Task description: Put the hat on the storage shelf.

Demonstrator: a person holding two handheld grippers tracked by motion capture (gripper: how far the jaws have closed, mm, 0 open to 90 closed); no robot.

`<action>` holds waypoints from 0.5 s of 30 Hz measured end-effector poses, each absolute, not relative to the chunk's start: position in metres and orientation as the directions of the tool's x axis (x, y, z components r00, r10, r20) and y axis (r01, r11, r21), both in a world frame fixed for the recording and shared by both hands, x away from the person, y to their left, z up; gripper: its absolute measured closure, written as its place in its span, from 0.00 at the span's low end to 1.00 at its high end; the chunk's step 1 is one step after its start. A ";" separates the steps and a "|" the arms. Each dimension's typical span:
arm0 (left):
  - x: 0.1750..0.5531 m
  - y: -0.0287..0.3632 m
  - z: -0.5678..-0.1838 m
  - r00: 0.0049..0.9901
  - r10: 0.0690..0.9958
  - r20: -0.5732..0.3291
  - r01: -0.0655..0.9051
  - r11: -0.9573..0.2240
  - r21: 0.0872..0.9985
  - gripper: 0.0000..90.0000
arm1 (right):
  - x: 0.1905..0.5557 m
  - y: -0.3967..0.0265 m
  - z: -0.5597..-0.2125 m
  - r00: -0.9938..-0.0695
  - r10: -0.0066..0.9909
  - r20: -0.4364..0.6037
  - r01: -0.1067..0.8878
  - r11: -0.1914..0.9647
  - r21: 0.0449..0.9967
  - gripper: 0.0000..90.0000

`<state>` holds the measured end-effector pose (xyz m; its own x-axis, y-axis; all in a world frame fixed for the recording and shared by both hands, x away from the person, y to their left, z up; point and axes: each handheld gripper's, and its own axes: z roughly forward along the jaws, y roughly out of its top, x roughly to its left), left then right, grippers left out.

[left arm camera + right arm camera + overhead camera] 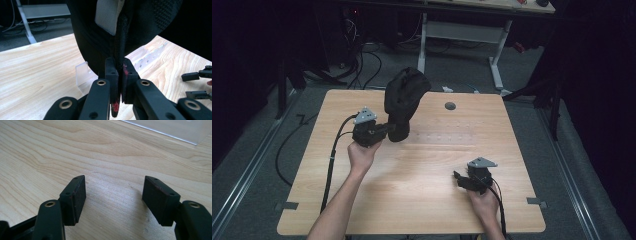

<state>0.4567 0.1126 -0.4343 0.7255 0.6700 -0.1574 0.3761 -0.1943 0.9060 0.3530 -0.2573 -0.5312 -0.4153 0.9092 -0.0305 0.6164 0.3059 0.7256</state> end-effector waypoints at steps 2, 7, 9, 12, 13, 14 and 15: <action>0.457 0.112 -0.437 0.724 0.672 -0.158 0.382 -0.199 0.903 0.96 | 0.353 -0.257 -0.531 -0.416 0.909 -0.029 0.616 0.305 0.727 0.40; 0.457 0.112 -0.444 0.719 0.673 -0.174 0.403 -0.200 0.893 0.95 | 0.353 -0.257 -0.531 -0.416 0.909 -0.029 0.617 0.306 0.725 0.40; 0.456 0.113 -0.446 0.720 0.669 -0.186 0.409 -0.192 0.892 0.95 | 0.353 -0.257 -0.531 -0.415 0.909 -0.026 0.618 0.303 0.726 0.40; 0.455 0.114 -0.448 0.717 0.670 -0.193 0.413 -0.185 0.892 0.95 | 0.353 -0.257 -0.531 -0.415 0.909 -0.026 0.618 0.303 0.726 0.40; 0.455 0.115 -0.448 0.716 0.670 -0.196 0.416 -0.183 0.891 0.95 | 0.353 -0.258 -0.531 -0.418 0.908 -0.032 0.614 0.308 0.727 0.40; 0.455 0.116 -0.449 0.712 0.672 -0.202 0.421 -0.178 0.890 0.95 | 0.353 -0.257 -0.531 -0.414 0.910 -0.024 0.620 0.301 0.725 0.40; 0.454 0.117 -0.450 0.710 0.673 -0.209 0.426 -0.174 0.888 0.95 | 0.353 -0.258 -0.531 -0.417 0.908 -0.029 0.617 0.306 0.725 0.40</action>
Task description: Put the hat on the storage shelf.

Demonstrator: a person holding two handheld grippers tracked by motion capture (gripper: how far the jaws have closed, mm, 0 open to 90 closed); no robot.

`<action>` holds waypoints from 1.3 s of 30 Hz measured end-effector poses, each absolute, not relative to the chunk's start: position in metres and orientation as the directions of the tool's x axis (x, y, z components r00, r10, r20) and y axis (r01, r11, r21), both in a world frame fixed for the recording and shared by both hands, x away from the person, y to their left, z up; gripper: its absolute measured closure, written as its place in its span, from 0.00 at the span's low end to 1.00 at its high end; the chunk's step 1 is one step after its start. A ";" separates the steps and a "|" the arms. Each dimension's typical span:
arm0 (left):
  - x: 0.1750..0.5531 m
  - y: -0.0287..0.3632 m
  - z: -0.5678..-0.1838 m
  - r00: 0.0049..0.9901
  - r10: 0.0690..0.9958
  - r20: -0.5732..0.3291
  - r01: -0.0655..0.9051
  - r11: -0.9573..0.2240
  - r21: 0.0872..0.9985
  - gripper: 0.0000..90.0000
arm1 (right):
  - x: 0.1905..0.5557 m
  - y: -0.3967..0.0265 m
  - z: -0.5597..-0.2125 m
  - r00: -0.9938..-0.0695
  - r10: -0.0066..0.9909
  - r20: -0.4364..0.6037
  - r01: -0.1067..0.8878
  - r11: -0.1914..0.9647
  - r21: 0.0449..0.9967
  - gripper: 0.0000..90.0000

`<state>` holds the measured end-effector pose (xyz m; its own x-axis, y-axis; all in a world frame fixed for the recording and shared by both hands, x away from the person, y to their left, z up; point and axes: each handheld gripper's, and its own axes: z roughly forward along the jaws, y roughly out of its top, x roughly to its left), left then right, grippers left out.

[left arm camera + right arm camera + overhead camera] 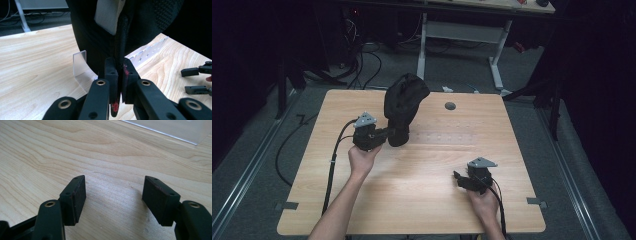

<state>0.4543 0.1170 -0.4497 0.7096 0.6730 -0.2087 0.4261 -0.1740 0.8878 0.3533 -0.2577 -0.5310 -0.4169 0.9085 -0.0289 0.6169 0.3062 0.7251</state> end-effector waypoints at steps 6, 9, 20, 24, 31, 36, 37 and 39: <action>0.451 0.121 -0.449 0.705 0.675 -0.220 0.439 -0.171 0.882 0.90 | 0.353 -0.258 -0.531 -0.416 0.909 -0.027 0.617 0.304 0.726 0.40; 0.449 0.123 -0.447 0.699 0.681 -0.219 0.447 -0.176 0.877 0.86 | 0.353 -0.258 -0.531 -0.416 0.909 -0.027 0.617 0.304 0.726 0.40; 0.444 0.131 -0.441 0.680 0.696 -0.230 0.468 -0.170 0.867 0.55 | 0.353 -0.257 -0.531 -0.415 0.909 -0.022 0.619 0.301 0.726 0.40; 0.440 0.137 -0.438 0.671 0.702 -0.240 0.475 -0.157 0.866 0.50 | 0.353 -0.258 -0.531 -0.416 0.909 -0.024 0.619 0.301 0.726 0.40; 0.434 0.145 -0.438 0.660 0.714 -0.233 0.482 -0.164 0.860 0.47 | 0.353 -0.258 -0.531 -0.416 0.909 -0.023 0.619 0.301 0.726 0.40; 0.430 0.151 -0.437 0.652 0.719 -0.243 0.488 -0.152 0.859 0.45 | 0.353 -0.258 -0.531 -0.415 0.910 -0.022 0.619 0.300 0.726 0.40; 0.429 0.152 -0.437 0.651 0.719 -0.244 0.486 -0.148 0.862 0.44 | 0.353 -0.258 -0.531 -0.415 0.910 -0.022 0.620 0.300 0.726 0.40; 0.427 0.154 -0.435 0.649 0.721 -0.243 0.482 -0.142 0.865 0.43 | 0.353 -0.258 -0.531 -0.415 0.910 -0.022 0.619 0.300 0.726 0.40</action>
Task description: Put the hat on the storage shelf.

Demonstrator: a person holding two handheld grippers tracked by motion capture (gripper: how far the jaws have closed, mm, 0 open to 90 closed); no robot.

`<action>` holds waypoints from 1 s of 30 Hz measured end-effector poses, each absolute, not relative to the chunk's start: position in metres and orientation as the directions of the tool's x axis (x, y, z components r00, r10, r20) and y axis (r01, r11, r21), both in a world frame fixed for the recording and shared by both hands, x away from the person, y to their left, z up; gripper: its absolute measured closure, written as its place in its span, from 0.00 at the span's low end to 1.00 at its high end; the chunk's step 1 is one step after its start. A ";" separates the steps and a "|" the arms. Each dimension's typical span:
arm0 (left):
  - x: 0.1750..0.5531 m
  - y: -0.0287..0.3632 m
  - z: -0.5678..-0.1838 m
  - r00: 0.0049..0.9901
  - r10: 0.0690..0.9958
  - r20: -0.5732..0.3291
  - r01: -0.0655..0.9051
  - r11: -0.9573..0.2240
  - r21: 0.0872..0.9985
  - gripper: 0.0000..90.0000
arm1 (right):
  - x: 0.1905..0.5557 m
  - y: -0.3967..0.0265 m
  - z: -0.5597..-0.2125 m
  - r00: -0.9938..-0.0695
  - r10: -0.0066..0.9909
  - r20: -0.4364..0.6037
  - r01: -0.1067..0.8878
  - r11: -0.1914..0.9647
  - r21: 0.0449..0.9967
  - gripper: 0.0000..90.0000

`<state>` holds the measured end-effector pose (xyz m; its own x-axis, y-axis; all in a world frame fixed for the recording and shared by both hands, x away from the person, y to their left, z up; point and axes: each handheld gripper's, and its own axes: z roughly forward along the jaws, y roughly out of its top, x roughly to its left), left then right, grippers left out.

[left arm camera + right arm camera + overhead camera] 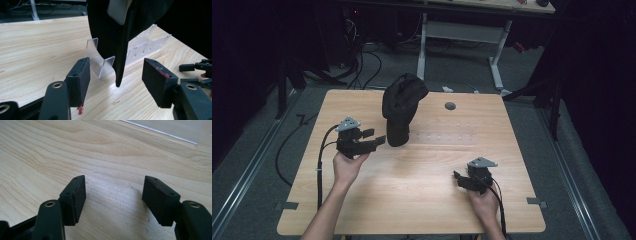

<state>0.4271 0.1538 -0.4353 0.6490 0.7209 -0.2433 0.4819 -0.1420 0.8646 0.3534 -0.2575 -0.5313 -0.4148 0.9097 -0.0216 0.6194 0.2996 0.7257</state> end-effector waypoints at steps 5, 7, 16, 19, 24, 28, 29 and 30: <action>0.422 0.159 -0.435 0.645 0.724 -0.244 0.479 -0.135 0.867 0.40 | 0.353 -0.258 -0.531 -0.415 0.910 -0.022 0.620 0.300 0.725 0.40; 0.420 0.162 -0.435 0.642 0.725 -0.249 0.482 -0.129 0.867 0.40 | 0.353 -0.258 -0.531 -0.415 0.910 -0.021 0.620 0.299 0.726 0.40; 0.412 0.172 -0.436 0.637 0.729 -0.251 0.480 -0.121 0.869 0.37 | 0.353 -0.257 -0.531 -0.414 0.910 -0.021 0.621 0.299 0.725 0.40; 0.409 0.176 -0.436 0.637 0.728 -0.253 0.480 -0.117 0.870 0.35 | 0.353 -0.258 -0.531 -0.415 0.910 -0.021 0.619 0.299 0.726 0.40; 0.405 0.180 -0.435 0.635 0.729 -0.256 0.479 -0.112 0.871 0.34 | 0.353 -0.258 -0.531 -0.414 0.910 -0.021 0.620 0.299 0.726 0.40; 0.401 0.182 -0.435 0.635 0.728 -0.259 0.481 -0.111 0.870 0.33 | 0.353 -0.258 -0.531 -0.414 0.910 -0.021 0.620 0.299 0.725 0.40; 0.399 0.183 -0.436 0.637 0.725 -0.261 0.480 -0.109 0.870 0.33 | 0.353 -0.258 -0.531 -0.414 0.910 -0.021 0.620 0.299 0.726 0.40; 0.397 0.183 -0.436 0.639 0.724 -0.260 0.478 -0.109 0.872 0.33 | 0.353 -0.257 -0.531 -0.414 0.910 -0.021 0.620 0.299 0.725 0.40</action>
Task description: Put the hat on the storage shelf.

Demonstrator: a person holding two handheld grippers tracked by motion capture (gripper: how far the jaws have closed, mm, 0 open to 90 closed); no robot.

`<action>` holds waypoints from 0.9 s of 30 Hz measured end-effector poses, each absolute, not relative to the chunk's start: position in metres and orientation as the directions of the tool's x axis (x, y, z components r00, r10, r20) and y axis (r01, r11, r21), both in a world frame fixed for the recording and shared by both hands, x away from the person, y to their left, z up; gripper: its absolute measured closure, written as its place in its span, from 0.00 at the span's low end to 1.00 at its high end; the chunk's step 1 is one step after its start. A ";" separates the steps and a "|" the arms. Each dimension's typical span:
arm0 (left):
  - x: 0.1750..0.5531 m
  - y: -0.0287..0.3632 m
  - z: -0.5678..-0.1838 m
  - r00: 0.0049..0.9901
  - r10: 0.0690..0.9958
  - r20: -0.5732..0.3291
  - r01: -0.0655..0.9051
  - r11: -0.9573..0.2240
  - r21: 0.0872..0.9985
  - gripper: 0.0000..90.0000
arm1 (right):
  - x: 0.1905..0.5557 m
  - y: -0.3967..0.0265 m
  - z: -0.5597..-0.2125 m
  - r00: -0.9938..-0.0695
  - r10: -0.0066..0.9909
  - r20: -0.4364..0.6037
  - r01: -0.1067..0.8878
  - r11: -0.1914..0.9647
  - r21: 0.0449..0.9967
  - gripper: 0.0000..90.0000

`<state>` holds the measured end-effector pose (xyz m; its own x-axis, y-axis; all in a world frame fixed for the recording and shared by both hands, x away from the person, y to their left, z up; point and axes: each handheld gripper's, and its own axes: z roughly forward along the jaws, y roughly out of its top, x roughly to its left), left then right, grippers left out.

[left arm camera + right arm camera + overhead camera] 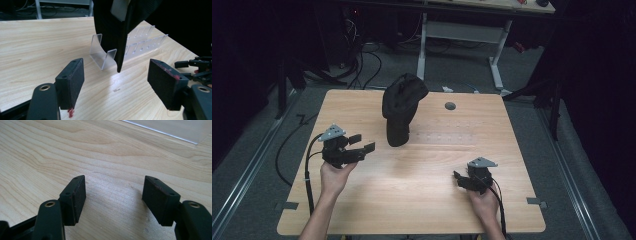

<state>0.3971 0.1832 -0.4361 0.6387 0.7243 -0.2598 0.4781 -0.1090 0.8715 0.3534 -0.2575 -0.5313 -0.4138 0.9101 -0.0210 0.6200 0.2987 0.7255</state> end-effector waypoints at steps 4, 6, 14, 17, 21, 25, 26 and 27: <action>0.391 0.186 -0.439 0.637 0.723 -0.267 0.480 -0.101 0.871 0.31 | 0.353 -0.258 -0.531 -0.414 0.910 -0.021 0.620 0.299 0.725 0.40; 0.388 0.188 -0.440 0.635 0.724 -0.269 0.482 -0.100 0.870 0.31 | 0.353 -0.258 -0.531 -0.414 0.910 -0.021 0.620 0.299 0.725 0.40; 0.378 0.192 -0.442 0.632 0.723 -0.279 0.478 -0.080 0.875 0.30 | 0.353 -0.258 -0.531 -0.414 0.910 -0.022 0.621 0.299 0.725 0.40; 0.374 0.192 -0.445 0.632 0.719 -0.288 0.482 -0.073 0.873 0.31 | 0.353 -0.258 -0.531 -0.414 0.910 -0.021 0.620 0.299 0.725 0.39; 0.371 0.191 -0.447 0.630 0.721 -0.289 0.486 -0.075 0.871 0.31 | 0.353 -0.258 -0.531 -0.414 0.910 -0.021 0.620 0.299 0.725 0.39; 0.368 0.191 -0.449 0.630 0.722 -0.287 0.487 -0.079 0.870 0.31 | 0.353 -0.258 -0.531 -0.414 0.910 -0.022 0.620 0.299 0.725 0.40; 0.367 0.191 -0.449 0.630 0.722 -0.285 0.487 -0.081 0.870 0.31 | 0.353 -0.258 -0.531 -0.414 0.910 -0.022 0.621 0.299 0.725 0.39; 0.366 0.190 -0.450 0.631 0.722 -0.283 0.488 -0.085 0.869 0.31 | 0.353 -0.258 -0.531 -0.414 0.910 -0.022 0.621 0.300 0.725 0.39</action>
